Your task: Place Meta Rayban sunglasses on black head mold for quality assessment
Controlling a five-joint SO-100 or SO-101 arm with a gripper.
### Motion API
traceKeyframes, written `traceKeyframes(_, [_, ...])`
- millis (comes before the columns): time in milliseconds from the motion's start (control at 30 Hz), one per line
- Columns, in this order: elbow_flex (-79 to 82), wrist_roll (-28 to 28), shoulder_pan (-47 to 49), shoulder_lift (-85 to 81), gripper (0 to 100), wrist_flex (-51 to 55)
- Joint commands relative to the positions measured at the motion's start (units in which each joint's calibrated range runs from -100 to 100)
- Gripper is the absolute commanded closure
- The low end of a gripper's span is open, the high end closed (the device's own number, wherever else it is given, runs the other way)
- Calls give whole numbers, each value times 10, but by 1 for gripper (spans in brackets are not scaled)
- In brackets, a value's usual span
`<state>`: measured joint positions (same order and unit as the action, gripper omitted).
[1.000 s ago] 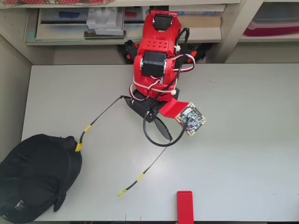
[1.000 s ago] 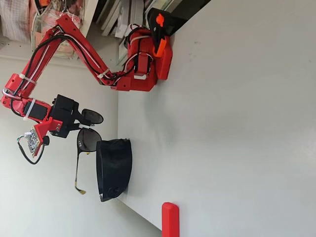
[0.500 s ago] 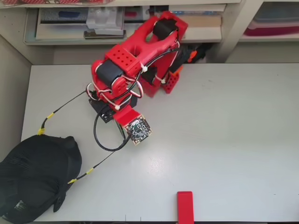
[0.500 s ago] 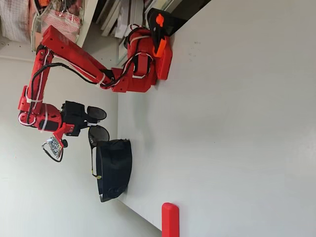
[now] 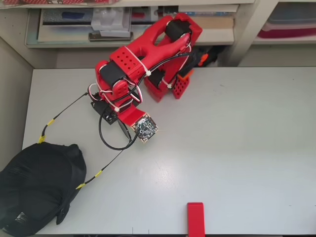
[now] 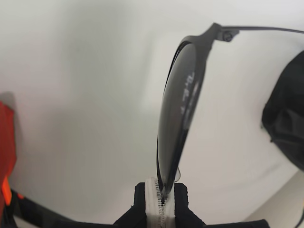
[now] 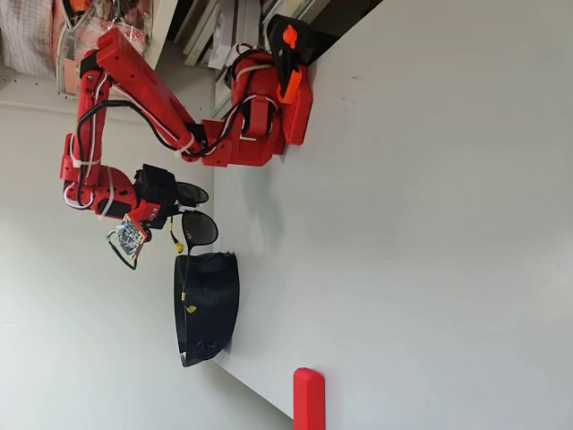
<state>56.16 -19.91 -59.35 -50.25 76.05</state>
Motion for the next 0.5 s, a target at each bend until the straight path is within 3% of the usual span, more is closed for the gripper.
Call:
traceKeyframes(0, [101, -1, -13, -199, 100, -31])
traceKeyframes(167, [189, -1, -13, -316, 100, -47])
traceKeyframes(467, [292, -2, -6, -330, 100, -146])
